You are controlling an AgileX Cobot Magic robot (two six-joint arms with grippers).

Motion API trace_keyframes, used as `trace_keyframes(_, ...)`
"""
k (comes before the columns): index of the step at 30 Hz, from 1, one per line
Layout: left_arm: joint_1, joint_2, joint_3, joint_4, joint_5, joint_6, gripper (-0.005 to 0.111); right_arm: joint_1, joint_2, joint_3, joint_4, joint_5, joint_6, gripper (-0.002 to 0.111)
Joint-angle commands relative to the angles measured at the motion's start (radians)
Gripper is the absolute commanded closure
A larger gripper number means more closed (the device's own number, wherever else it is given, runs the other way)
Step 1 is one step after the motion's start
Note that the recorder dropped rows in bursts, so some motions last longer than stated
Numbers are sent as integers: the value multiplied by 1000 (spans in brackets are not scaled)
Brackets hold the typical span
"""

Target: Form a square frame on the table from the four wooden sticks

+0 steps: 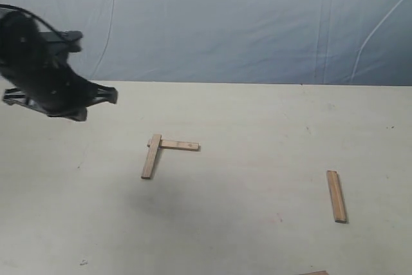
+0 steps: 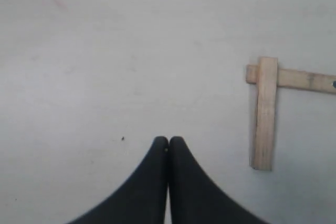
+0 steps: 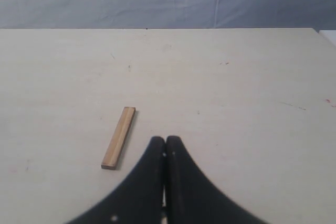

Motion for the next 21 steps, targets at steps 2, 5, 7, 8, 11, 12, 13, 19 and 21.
trace_keyframes(2,25,-356,329,-10,-332,-102,107,-8,-3,-1,-4,-48,-1,109)
trace_keyframes(5,-8,-541,486,-32,-458,-102,107,-8,-3,-1,-4,-87,-1,109)
trace_keyframes(7,-31,-670,595,-41,-515,-102,107,-8,-3,-1,-4,-124,-1,109)
trace_keyframes(8,-43,-735,645,-45,-538,-102,107,-8,-3,-1,-4,-153,-1,109)
trace_keyframes(11,-63,-914,771,-67,-586,-102,107,-8,-3,-1,-2,-216,-1,109)
trace_keyframes(12,-66,-976,810,-80,-597,-102,107,-8,-3,-1,4,-234,-1,109)
trace_keyframes(13,-66,-1026,840,-85,-604,-102,107,-8,-3,-1,22,-259,-1,109)
trace_keyframes(19,-66,-1350,1020,-93,-648,-102,107,-8,-3,-1,259,-447,1,109)
trace_keyframes(21,-66,-1422,1055,-102,-672,-102,107,-8,-3,-1,407,-502,5,109)
